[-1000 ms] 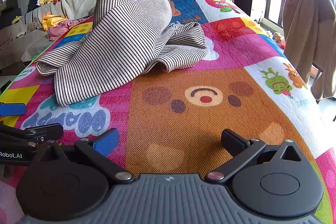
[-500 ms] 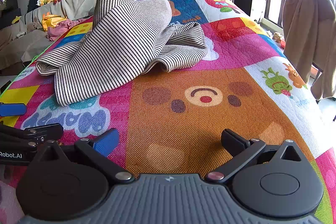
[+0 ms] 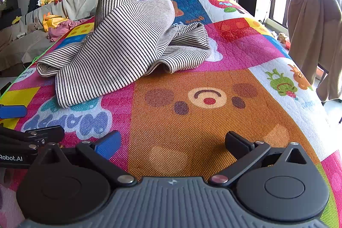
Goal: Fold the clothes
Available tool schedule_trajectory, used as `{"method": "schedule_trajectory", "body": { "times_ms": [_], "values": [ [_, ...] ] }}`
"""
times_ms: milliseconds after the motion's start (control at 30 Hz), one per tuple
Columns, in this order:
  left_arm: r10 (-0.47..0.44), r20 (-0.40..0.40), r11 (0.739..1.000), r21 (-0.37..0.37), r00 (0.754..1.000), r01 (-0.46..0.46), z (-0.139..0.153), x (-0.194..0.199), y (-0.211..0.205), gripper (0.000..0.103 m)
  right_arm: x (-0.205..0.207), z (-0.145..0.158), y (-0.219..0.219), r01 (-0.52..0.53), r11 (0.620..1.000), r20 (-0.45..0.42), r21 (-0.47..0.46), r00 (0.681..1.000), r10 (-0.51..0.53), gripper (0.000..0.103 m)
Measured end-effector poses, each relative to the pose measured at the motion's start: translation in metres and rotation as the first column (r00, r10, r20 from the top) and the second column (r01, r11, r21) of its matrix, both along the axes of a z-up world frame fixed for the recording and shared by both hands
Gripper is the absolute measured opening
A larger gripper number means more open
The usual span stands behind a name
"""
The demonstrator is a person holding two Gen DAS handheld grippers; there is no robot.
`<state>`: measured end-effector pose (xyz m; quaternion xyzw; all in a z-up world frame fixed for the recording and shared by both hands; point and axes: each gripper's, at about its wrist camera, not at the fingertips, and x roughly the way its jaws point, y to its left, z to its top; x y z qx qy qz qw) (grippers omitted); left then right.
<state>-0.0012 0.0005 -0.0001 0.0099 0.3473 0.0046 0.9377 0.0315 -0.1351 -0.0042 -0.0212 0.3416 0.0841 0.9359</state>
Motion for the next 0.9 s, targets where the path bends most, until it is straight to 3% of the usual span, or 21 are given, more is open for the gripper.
{"method": "schedule_trajectory", "body": {
  "times_ms": [600, 800, 900],
  "values": [
    [-0.015, -0.004, 1.000, -0.004, 1.000, 0.015, 0.000, 0.000, 0.000, 0.103, 0.005, 0.002, 0.001, -0.025, 0.999, -0.027, -0.025, 0.999, 0.024, 0.103],
    [-0.154, -0.029, 0.988, -0.008, 0.988, 0.154, 0.016, 0.001, 0.019, 0.103, 0.019, 0.015, -0.006, -0.125, 0.991, -0.117, -0.038, 0.986, 0.120, 0.103],
    [-0.138, 0.024, 0.988, 0.068, 0.990, 0.136, 0.032, 0.007, 0.041, 0.103, 0.020, 0.029, -0.009, -0.110, 0.988, -0.032, -0.112, 0.994, 0.107, 0.103]
  ]
}}
